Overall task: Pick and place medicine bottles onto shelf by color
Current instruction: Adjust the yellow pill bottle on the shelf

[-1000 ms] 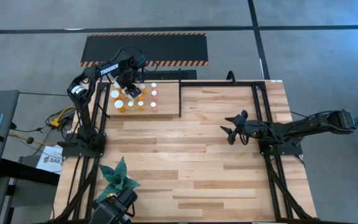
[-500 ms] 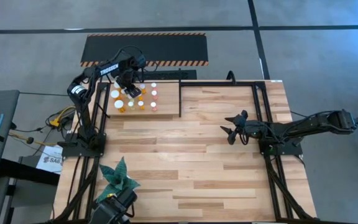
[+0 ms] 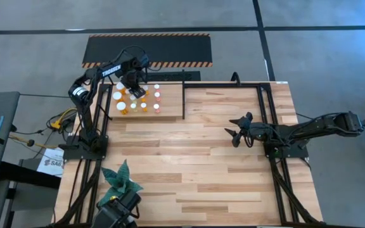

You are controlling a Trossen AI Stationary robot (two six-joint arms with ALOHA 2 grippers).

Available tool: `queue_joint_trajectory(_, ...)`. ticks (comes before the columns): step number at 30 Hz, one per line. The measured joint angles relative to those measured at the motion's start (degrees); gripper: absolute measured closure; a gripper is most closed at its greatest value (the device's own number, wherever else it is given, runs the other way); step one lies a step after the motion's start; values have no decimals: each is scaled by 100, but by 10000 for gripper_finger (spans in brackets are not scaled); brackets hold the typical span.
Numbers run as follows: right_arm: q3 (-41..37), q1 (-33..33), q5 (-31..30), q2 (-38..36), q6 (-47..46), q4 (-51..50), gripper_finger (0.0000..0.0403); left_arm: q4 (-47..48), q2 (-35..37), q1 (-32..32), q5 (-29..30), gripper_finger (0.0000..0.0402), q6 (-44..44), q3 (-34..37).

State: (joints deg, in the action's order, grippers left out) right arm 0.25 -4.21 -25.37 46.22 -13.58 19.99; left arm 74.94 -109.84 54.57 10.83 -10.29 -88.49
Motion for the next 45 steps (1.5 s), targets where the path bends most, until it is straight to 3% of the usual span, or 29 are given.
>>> queue_joint_trajectory(19,0,-2,-1,0,1,-1,132,-280,0,-28,-165,273,-191,-148)
queue_joint_trajectory(36,0,-2,0,0,0,0,132,362,253,-13,-200,250,-88,-549)
queue_joint_trajectory(45,0,-2,-2,0,0,-2,132,-125,627,-11,-14,250,153,98)
